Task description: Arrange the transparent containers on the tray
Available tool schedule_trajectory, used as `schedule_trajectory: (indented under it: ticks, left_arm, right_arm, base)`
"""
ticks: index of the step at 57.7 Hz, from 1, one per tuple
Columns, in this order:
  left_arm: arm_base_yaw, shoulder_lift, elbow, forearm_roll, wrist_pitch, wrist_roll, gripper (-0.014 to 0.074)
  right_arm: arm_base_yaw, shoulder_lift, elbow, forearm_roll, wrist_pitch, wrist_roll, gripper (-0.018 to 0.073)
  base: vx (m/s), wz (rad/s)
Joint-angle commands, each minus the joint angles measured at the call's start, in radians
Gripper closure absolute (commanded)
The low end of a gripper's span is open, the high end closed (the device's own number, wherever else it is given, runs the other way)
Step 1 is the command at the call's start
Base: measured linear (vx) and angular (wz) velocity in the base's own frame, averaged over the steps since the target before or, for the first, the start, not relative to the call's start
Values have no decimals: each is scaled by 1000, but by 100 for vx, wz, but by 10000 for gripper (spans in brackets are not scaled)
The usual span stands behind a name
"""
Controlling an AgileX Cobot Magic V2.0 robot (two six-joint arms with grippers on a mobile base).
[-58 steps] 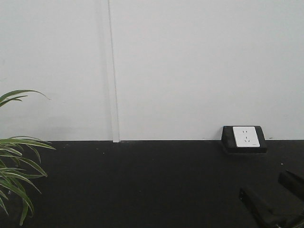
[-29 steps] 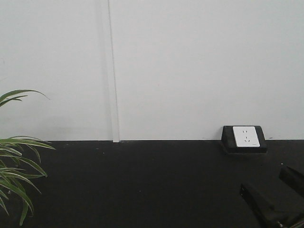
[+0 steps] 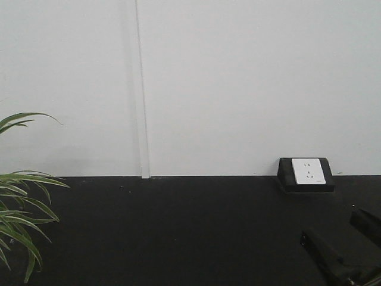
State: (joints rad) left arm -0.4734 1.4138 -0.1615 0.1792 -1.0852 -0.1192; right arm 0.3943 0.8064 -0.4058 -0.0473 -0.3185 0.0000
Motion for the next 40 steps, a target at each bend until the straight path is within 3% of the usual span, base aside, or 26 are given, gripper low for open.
schedule_trajectory:
  ticks: [1,16,25,31,40]
  left_arm:
    - [-6,-16,-18,-14,-135,-8,172]
    - [-6,-16,-19,-14,-143,-5,172]
    - [-6,-24,-18,-61,-142,63,172]
    - [-6,-34,-18,-120,-105,69,172]
    - [-6,-34,-11,-108,-31,69,172]
  right_arm:
    - [1,-4,-32,-7,-93,0,2]
    - [1,-4,-32,-7,-90,0,2]
    - [1,-4,-32,-7,-84,0,2]
    - [1,-4,-32,-7,-81,0,2]
    - [1,-4,-32,-7,-81,0,2]
  base:
    - [0,0]
    - [0,0]
    - [0,0]
    - [0,0]
    - [0,0]
